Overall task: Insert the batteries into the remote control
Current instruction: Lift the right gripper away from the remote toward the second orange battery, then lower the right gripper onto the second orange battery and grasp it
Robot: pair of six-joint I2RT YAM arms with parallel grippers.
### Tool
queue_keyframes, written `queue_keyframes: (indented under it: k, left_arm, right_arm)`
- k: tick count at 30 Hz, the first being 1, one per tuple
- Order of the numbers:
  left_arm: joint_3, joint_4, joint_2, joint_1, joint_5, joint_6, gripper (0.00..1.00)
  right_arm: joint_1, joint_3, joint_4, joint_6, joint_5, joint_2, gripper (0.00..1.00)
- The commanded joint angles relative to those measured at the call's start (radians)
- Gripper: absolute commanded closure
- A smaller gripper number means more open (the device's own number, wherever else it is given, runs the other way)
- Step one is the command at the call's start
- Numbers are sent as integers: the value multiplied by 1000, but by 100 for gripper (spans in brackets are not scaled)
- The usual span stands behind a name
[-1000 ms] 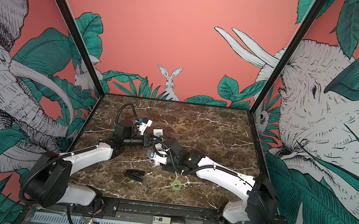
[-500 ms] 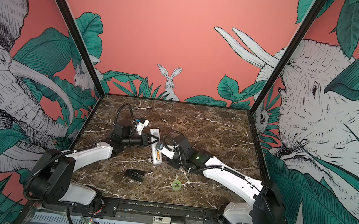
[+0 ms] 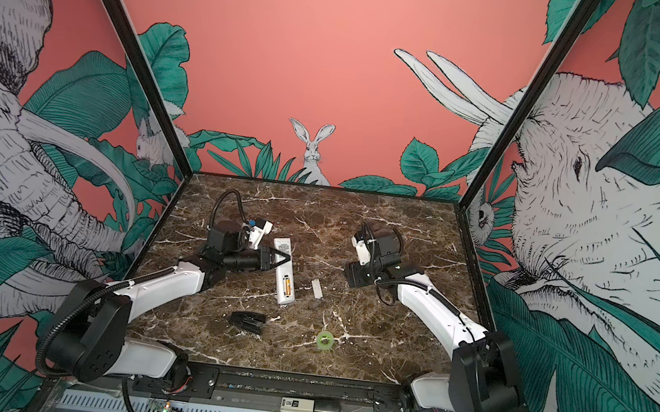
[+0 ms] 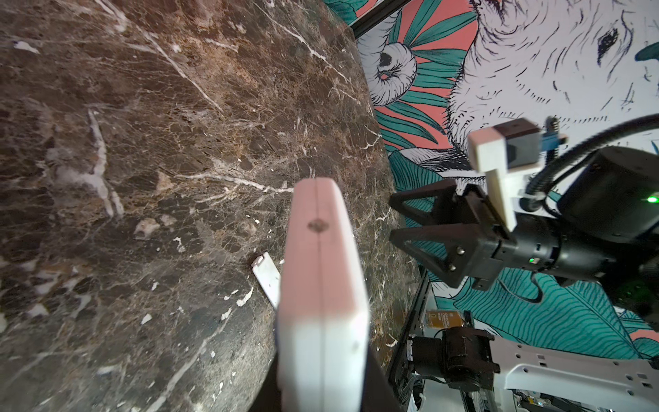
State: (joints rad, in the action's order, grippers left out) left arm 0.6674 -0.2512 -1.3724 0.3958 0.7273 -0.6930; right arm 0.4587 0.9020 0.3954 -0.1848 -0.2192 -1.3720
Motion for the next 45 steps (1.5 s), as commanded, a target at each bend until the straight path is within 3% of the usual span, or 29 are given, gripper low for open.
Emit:
queue_keyframes:
  k: [1,13,24,45]
  left_arm:
    - [-18,-8,38,-3,3,17,100]
    - [-36,-79,-12,-4,22,38,100]
    - [-23,-14,6,-4,9,141,100]
    - [-47,-59,6,-5,4,150,100]
  right_arm:
    - [-18,-21,-32,-79,-42,-32,32]
    - [-55,-57,-107,-147,-27,-140,36]
    - [-56,-15,-77,-178,-15,-217,39]
    - [-44,32,-83,-202,40,-325,50]
